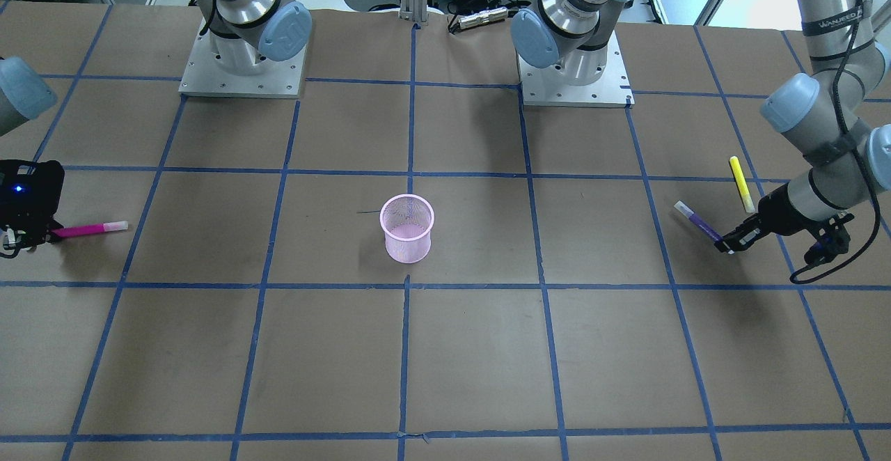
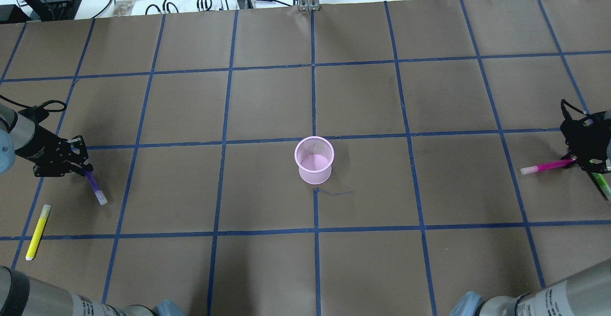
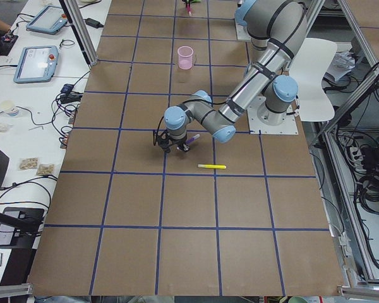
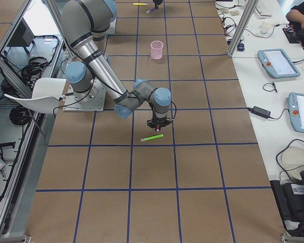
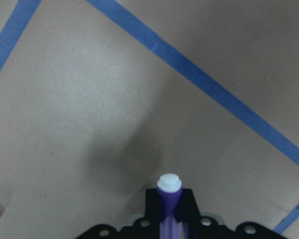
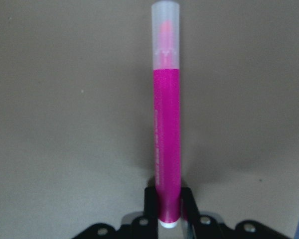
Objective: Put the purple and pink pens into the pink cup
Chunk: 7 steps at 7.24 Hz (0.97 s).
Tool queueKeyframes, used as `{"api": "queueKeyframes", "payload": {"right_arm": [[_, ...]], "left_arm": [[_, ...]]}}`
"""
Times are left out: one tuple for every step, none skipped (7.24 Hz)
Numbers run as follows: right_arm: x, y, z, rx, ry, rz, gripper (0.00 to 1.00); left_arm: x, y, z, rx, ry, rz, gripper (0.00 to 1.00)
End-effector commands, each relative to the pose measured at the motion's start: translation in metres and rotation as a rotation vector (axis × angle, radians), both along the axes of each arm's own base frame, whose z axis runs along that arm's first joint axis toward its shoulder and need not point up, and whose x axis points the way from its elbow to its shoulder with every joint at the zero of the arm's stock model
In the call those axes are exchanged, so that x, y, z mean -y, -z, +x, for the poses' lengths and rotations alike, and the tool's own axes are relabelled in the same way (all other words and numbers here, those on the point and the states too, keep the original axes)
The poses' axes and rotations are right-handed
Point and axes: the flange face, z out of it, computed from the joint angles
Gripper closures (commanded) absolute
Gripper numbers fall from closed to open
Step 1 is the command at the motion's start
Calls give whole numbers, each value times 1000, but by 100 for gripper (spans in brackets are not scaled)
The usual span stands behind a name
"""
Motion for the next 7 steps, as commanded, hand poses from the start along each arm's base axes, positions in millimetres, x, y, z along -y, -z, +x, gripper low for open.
{"api": "queueKeyframes", "payload": {"right_arm": [[9,-29,-4,-72,0,-32,100],[23,-76,2,-132,-20,-102,100],[45,-118,29,-211,-60,-145,100],[72,-147,79,-323,-118,-151,100],[89,-158,136,-374,-142,-142,100],[94,-161,188,-367,-94,-129,100],[94,-168,238,-351,-65,-136,100]], "left_arm": [[0,-5,-2,2,2,-3,100],[0,-7,-3,4,4,-5,100],[-2,-12,-5,-5,3,1,100],[-1,-18,-13,-22,10,-1,100],[4,-27,-32,-43,37,-9,100],[10,-42,-42,-22,44,-19,100],[12,-51,-49,-29,44,-9,100]]}}
